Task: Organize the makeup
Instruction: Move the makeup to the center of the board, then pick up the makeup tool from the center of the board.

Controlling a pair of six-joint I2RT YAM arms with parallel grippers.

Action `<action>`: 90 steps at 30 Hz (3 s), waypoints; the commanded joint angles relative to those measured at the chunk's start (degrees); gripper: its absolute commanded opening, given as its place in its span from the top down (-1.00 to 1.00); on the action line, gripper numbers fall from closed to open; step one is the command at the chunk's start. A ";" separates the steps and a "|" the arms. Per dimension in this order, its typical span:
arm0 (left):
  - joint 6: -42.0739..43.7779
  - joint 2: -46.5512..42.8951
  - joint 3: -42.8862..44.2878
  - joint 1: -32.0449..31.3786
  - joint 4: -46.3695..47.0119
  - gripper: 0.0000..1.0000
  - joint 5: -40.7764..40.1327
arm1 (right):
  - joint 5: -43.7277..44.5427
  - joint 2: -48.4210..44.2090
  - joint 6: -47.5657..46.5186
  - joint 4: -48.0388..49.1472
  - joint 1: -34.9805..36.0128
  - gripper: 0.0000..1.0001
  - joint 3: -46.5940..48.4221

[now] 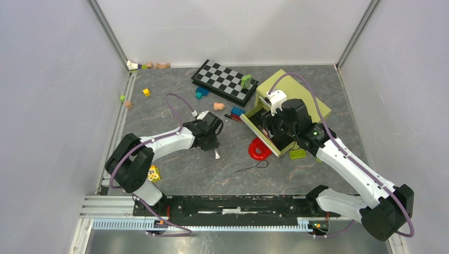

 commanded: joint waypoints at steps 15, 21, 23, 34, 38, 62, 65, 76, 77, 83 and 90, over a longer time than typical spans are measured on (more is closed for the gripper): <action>7.23 3.02 16.80 10.08 -4.55 -0.18 -1.07 | 1.34 -0.77 -0.40 0.36 0.24 -0.09 0.19; 15.11 15.99 34.00 16.80 -2.93 -0.20 10.04 | 1.08 -0.76 -0.31 0.21 0.18 -0.10 0.03; 16.97 19.68 38.00 18.10 -3.64 -0.20 13.18 | 1.16 -0.84 -0.39 0.11 0.22 -0.10 0.18; 22.20 30.17 48.09 19.13 -4.69 -0.22 14.28 | 1.60 -0.79 -0.61 -0.34 0.23 -0.10 -0.21; 22.58 32.42 49.25 19.18 -5.53 -0.22 13.29 | 1.69 -1.19 -0.50 -0.33 0.23 -0.11 -0.32; 16.80 29.93 41.43 19.66 0.32 0.29 18.05 | 2.04 -2.90 0.25 -2.12 0.22 -0.12 0.56; 15.24 24.52 35.90 19.61 2.56 0.29 19.25 | 0.30 -2.55 0.34 -1.44 0.19 -0.13 0.64; 8.33 1.42 15.54 14.19 8.28 0.30 25.85 | -17.14 -1.55 0.06 7.73 0.22 -0.36 -2.37; 7.50 0.31 14.49 13.22 8.71 0.30 27.13 | -19.69 -1.14 -0.26 8.89 0.23 -0.40 -2.55; 6.26 -4.04 13.91 4.59 8.01 0.30 27.08 | -27.63 1.16 -1.10 11.23 0.23 -0.53 -2.00; 6.18 -4.36 15.00 -0.66 8.95 0.31 27.73 | -27.82 3.13 -2.59 9.20 0.32 -0.61 -2.60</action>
